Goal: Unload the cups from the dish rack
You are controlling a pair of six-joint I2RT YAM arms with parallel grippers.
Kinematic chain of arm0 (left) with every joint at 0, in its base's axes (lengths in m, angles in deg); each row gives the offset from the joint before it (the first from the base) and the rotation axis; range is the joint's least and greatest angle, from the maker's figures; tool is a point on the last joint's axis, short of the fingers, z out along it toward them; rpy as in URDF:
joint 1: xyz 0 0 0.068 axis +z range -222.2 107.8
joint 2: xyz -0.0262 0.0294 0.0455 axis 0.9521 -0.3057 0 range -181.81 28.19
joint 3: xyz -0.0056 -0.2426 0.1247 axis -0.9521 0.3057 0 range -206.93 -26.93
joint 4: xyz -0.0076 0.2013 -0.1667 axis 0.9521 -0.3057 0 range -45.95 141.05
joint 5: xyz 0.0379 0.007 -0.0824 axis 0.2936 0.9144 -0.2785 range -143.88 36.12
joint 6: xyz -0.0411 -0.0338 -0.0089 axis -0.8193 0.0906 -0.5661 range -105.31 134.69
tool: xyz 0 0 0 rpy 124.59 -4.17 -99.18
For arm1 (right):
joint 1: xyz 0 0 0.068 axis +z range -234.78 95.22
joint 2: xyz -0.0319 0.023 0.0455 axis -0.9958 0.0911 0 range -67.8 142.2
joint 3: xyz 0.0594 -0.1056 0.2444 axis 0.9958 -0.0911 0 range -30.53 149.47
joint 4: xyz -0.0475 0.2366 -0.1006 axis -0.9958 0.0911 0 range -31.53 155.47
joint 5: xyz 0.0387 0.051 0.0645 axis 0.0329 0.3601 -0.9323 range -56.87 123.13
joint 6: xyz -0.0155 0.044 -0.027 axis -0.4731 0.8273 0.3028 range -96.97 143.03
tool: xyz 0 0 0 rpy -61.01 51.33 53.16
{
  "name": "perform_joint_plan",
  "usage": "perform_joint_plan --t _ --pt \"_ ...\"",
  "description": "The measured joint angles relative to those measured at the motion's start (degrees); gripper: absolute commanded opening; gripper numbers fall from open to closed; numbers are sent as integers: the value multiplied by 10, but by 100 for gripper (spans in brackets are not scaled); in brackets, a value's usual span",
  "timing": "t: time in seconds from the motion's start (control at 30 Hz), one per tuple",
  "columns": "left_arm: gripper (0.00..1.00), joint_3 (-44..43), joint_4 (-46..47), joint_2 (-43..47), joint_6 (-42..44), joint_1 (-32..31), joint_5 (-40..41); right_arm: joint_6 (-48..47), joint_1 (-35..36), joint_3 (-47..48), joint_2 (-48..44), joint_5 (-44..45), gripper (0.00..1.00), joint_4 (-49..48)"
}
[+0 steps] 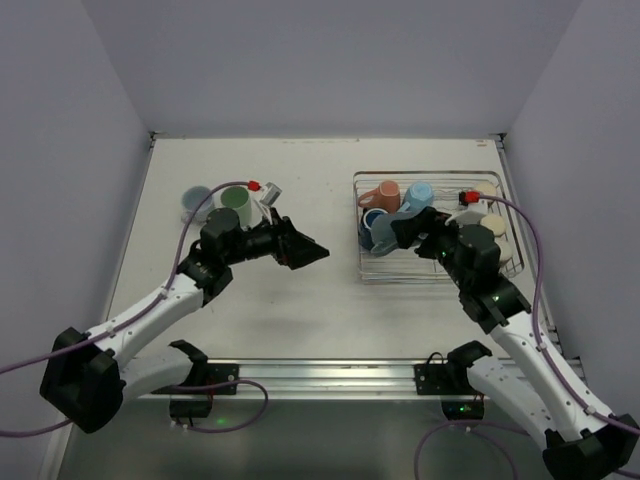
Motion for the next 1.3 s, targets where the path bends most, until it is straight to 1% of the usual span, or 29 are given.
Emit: perform_joint_plan --t 0.17,0.23,0.33,0.43,0.53,0.57,0.63,0.67,0.7,0.77,0.8,0.87,0.93,0.97,1.0,1.1,1.17,1.3 --pt "88 16 123 -64 -82 -47 -15 72 1 -53 -19 -175 26 -128" --pt "87 18 166 -82 -110 -59 -17 98 2 -72 -14 -224 26 -172" --pt "86 25 229 -101 -143 -69 -18 131 3 -93 -2 -274 26 -224" --pt "81 34 282 -115 -174 -75 -18 160 3 -108 19 -313 26 -273" --pt "73 40 318 -123 -193 -80 -16 191 4 -126 42 -344 25 -326" --pt "60 41 325 -126 -198 -82 -14 200 3 -131 50 -352 25 -345" --pt "38 45 339 -132 -212 -82 -8 223 3 -140 68 -365 25 -386" --pt "17 47 345 -136 -217 -82 -5 235 4 -144 76 -371 26 -409" --pt "10 50 350 -138 -222 -82 0 245 4 -148 83 -376 30 -429" --pt "0 54 372 -137 -231 -82 -5 271 3 -157 90 -389 36 -460" --pt "0 54 380 -134 -232 -83 -5 282 2 -160 93 -390 53 -474" --pt "0 54 383 -125 -229 -83 -4 292 3 -161 96 -394 79 -491" --pt "0 54 371 -111 -217 -86 3 295 4 -161 97 -397 99 -500" --pt "0 53 358 -104 -208 -87 10 289 5 -160 96 -397 99 -496" --pt "0 46 325 -96 -191 -89 18 279 7 -160 93 -395 99 -485" --pt "0 5 186 -67 -125 -93 53 240 9 -159 70 -372 99 -425" --pt "0 -32 81 -43 -69 -92 105 213 9 -157 45 -350 99 -385" --pt "0 -110 -86 -13 22 -88 212 164 9 -143 13 -314 99 -324"
